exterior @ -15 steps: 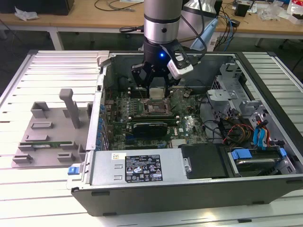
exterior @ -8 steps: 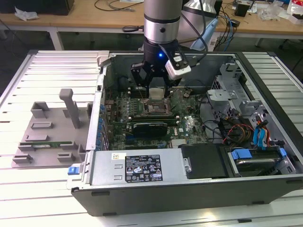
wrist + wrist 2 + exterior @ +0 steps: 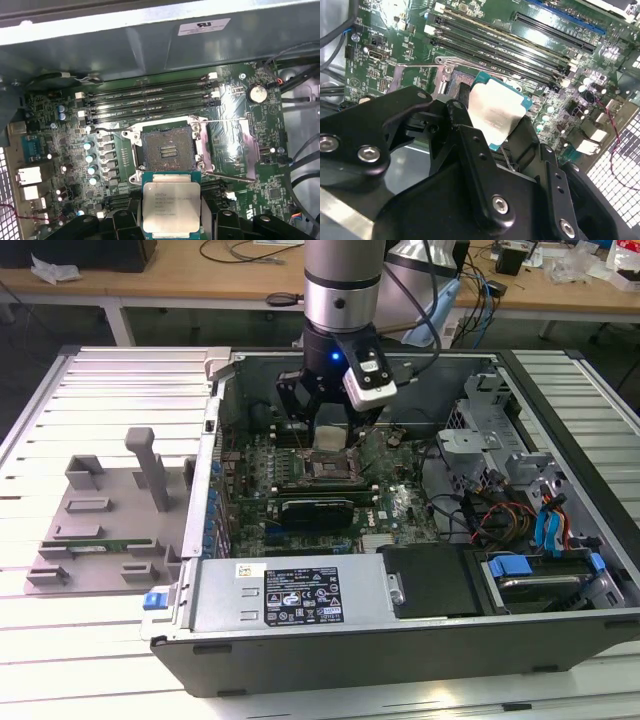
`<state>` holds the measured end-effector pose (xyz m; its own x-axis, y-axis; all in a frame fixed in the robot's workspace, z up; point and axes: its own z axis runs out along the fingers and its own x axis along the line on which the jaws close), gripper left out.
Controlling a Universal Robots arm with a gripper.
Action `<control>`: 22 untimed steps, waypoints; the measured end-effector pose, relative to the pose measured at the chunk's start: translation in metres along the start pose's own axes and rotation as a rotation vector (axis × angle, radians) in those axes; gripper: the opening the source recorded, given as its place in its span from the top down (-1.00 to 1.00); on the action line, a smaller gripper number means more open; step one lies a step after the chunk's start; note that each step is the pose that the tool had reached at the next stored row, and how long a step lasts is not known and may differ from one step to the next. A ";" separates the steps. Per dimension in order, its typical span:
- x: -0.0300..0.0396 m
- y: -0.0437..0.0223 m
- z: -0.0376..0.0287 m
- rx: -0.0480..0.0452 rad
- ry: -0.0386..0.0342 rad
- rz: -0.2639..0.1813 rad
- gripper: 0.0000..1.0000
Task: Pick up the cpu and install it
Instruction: 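Place the cpu into insertion slot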
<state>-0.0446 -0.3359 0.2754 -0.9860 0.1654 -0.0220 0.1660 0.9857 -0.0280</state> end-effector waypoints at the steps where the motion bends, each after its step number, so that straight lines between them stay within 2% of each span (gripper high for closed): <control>1: 0.0000 0.0000 0.0000 0.0004 0.0005 0.018 -0.09; 5: 0.0000 0.0000 0.0001 0.0013 0.0015 0.055 -0.09; 10: 0.0000 0.0000 0.0003 0.0031 0.0036 0.130 -0.09; 22: 0.0000 0.0000 0.0005 0.0058 0.0067 0.242 -0.09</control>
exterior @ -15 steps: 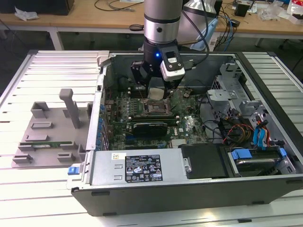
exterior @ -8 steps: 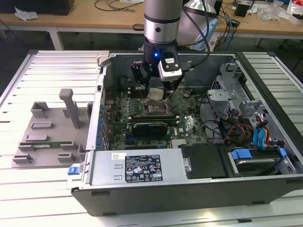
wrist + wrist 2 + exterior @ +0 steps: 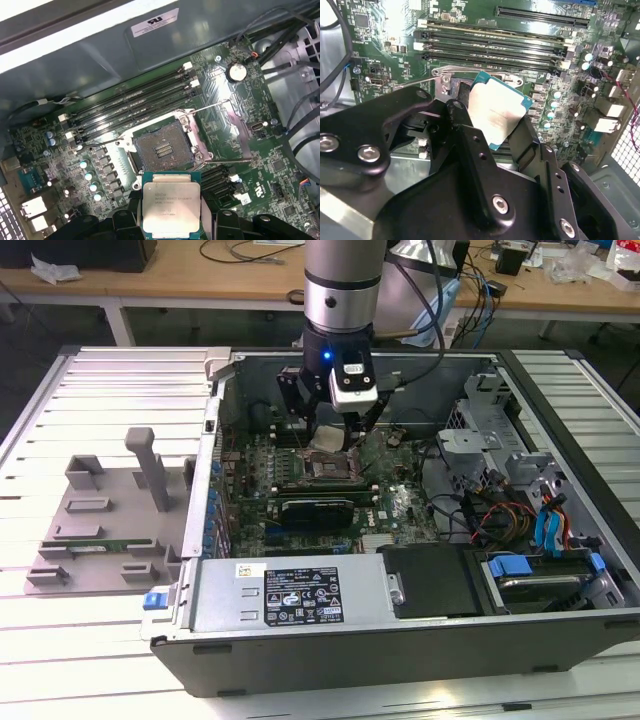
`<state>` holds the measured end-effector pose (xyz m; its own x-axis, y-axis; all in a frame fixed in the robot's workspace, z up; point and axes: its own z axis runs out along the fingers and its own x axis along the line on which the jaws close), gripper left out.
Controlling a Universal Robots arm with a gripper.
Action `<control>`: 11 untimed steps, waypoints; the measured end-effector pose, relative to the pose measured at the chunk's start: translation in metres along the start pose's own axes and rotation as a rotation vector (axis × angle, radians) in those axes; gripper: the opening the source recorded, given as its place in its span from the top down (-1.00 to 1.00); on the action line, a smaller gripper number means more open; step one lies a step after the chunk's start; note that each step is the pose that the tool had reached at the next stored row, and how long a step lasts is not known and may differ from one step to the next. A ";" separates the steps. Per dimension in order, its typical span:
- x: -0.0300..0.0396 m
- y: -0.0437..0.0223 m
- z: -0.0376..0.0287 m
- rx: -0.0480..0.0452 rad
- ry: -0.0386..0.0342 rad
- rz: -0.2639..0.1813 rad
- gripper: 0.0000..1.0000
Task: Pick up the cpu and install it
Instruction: 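Place the cpu into insertion slot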
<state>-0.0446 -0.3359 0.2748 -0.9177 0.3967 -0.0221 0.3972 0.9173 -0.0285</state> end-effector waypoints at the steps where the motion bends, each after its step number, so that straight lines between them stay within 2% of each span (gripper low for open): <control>1: 0.0000 0.0000 0.0000 0.0002 0.0001 0.005 -0.09; 4: 0.0000 0.0000 0.0001 0.0012 0.0012 0.046 -0.09; 5: 0.0000 0.0000 0.0003 0.0020 0.0022 0.082 -0.09; 11: 0.0000 0.0000 0.0007 0.0034 0.0039 0.141 -0.09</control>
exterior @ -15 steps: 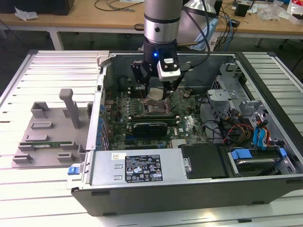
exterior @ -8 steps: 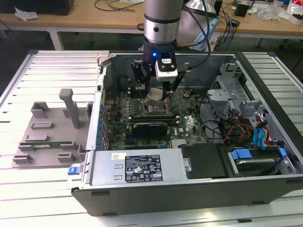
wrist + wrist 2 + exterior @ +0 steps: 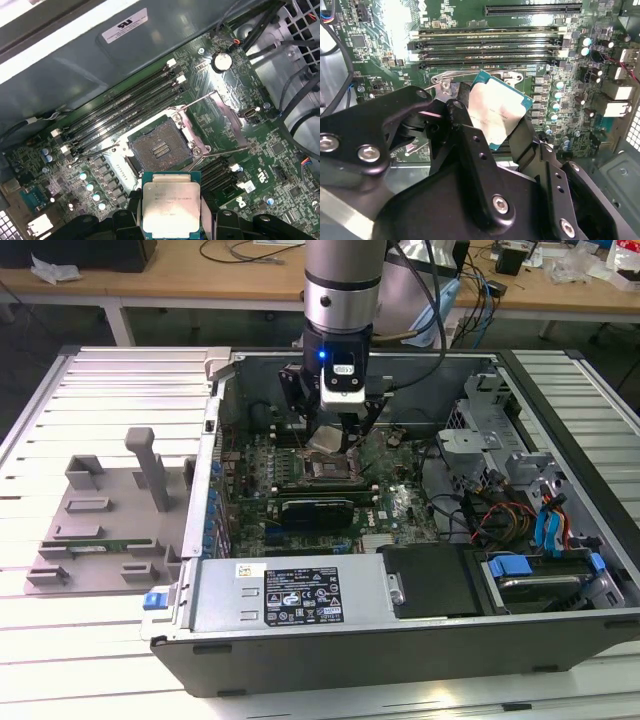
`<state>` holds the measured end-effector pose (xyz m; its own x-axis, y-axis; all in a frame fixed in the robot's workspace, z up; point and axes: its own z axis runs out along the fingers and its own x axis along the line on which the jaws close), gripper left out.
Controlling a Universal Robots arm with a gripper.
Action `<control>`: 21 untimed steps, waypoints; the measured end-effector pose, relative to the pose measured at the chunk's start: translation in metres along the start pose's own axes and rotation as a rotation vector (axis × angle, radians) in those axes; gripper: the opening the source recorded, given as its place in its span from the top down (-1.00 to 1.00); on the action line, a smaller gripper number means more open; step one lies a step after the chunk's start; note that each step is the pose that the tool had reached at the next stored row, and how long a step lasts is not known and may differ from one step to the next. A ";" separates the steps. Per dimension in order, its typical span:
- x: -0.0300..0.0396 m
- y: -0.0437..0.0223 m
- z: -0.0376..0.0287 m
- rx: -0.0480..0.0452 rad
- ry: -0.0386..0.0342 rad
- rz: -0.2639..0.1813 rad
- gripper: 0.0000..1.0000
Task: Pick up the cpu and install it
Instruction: 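Place the cpu into insertion slot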
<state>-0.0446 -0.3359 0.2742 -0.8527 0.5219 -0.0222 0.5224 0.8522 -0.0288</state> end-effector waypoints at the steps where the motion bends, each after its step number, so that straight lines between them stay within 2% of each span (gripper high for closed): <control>1: 0.0000 0.0000 0.0000 0.0002 0.0001 0.005 -0.09; 9: 0.0000 0.0000 0.0003 0.0009 0.0010 0.038 -0.09; 21: 0.0000 0.0000 0.0009 0.0027 0.0034 0.119 -0.09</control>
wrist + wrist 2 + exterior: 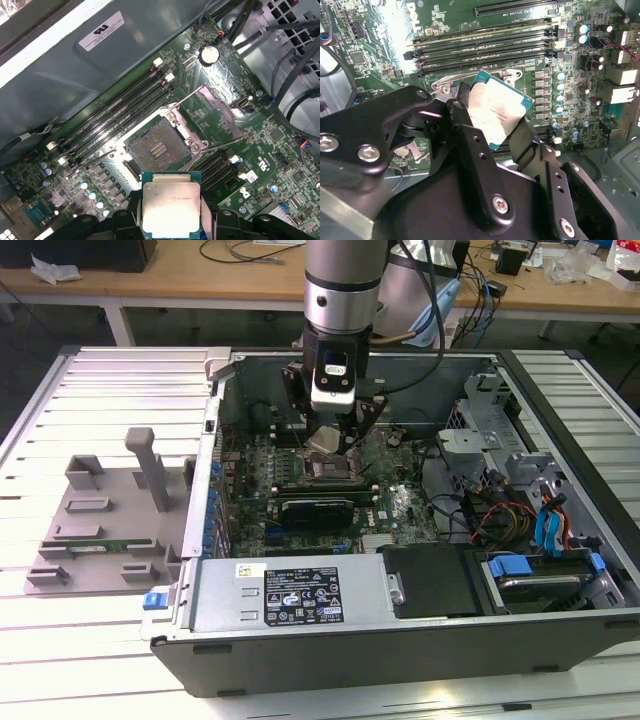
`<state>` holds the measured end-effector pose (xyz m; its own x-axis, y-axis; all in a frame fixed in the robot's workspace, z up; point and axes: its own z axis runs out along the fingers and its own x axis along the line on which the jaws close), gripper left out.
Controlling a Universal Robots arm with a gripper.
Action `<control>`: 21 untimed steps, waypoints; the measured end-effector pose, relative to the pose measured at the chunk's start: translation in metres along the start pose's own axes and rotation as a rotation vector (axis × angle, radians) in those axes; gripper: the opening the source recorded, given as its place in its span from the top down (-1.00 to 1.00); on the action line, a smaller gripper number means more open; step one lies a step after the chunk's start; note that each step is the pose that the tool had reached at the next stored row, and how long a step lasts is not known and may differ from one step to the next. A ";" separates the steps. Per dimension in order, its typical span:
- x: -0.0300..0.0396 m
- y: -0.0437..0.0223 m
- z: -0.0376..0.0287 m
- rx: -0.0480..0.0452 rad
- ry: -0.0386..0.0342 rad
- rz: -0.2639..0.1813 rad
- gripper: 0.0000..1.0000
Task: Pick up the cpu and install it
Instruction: 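Place the cpu into insertion slot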
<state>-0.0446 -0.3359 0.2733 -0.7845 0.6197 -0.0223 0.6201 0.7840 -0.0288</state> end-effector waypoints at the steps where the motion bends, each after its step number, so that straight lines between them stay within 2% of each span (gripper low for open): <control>1: 0.0000 0.0000 0.0001 0.0000 0.0001 0.006 -0.09; 21: 0.0000 0.0000 0.0011 0.0033 0.0041 0.146 -0.09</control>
<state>-0.0446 -0.3359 0.2722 -0.6863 0.7270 -0.0224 0.7273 0.6857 -0.0288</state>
